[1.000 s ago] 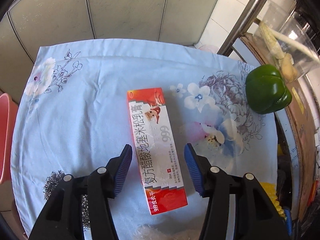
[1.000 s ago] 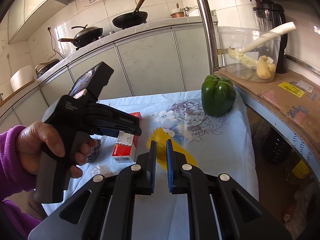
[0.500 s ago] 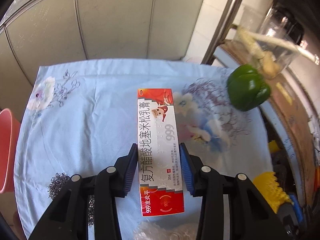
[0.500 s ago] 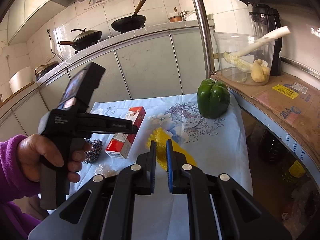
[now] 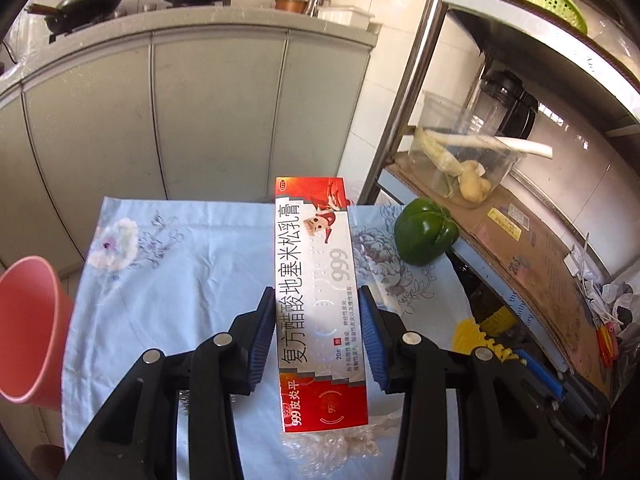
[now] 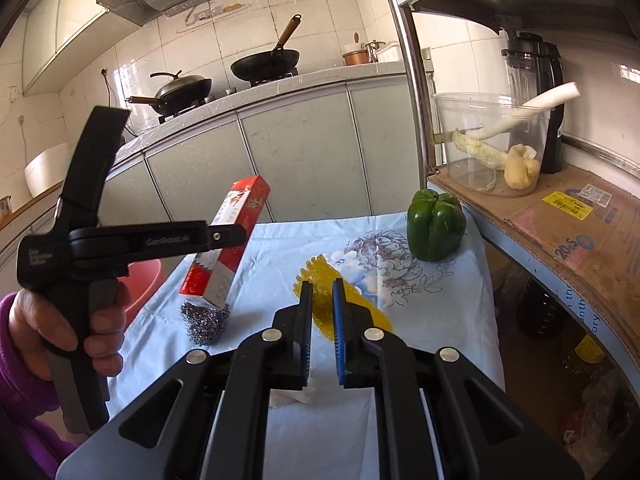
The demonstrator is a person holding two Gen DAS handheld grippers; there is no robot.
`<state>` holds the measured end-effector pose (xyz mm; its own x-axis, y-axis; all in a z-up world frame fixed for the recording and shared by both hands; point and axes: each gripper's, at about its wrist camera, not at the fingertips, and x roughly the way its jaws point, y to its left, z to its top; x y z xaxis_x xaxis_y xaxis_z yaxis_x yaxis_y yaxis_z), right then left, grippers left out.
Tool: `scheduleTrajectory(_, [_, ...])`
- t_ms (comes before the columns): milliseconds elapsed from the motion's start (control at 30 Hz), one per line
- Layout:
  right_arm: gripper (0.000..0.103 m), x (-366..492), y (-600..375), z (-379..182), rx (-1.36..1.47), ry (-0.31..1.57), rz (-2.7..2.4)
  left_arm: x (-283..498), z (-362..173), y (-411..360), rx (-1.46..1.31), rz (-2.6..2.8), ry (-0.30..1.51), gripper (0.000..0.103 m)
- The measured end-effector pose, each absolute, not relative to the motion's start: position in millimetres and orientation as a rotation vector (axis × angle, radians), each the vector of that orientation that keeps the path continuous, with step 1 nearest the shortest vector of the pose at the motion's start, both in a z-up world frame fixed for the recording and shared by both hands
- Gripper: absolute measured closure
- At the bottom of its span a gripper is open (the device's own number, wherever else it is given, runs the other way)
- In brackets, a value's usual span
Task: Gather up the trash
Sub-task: 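Grasp the red-and-white medicine box with the left gripper while the right gripper grasps the yellow foam mesh, then carry the box and yellow mesh over the pink bin and open both grippers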
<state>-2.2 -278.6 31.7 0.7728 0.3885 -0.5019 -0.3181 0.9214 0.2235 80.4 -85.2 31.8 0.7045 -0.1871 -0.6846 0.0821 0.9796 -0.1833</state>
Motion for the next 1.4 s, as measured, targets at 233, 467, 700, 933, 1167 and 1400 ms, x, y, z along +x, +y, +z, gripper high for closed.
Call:
scheduleTrajectory(233, [0.093,-6,-262,43,0.127,0.571,0.407,55,44,-59,-0.139,-0.133,0.707,0.063])
scheduleTrajectory(467, [0.093,-5,-230,60,0.104,0.56,0.46,31,60,-19,-0.171,-0.096,0.625,0.063])
scheduleTrajectory(700, [0.093,7,-185,78,0.087,0.539,0.546,9,68,33,-0.209,-0.032,0.561,0.063])
scheduleTrajectory(933, [0.093,17,-117,94,0.053,0.527,0.684,-10,64,96,-0.26,0.072,0.534,0.063])
scheduleTrajectory(1167, [0.093,34,-36,94,0.048,0.57,0.838,-29,51,162,-0.288,0.201,0.529,0.063])
scheduleTrajectory(1400, [0.093,53,42,73,0.048,0.666,0.949,-34,21,229,-0.349,0.31,0.579,0.063])
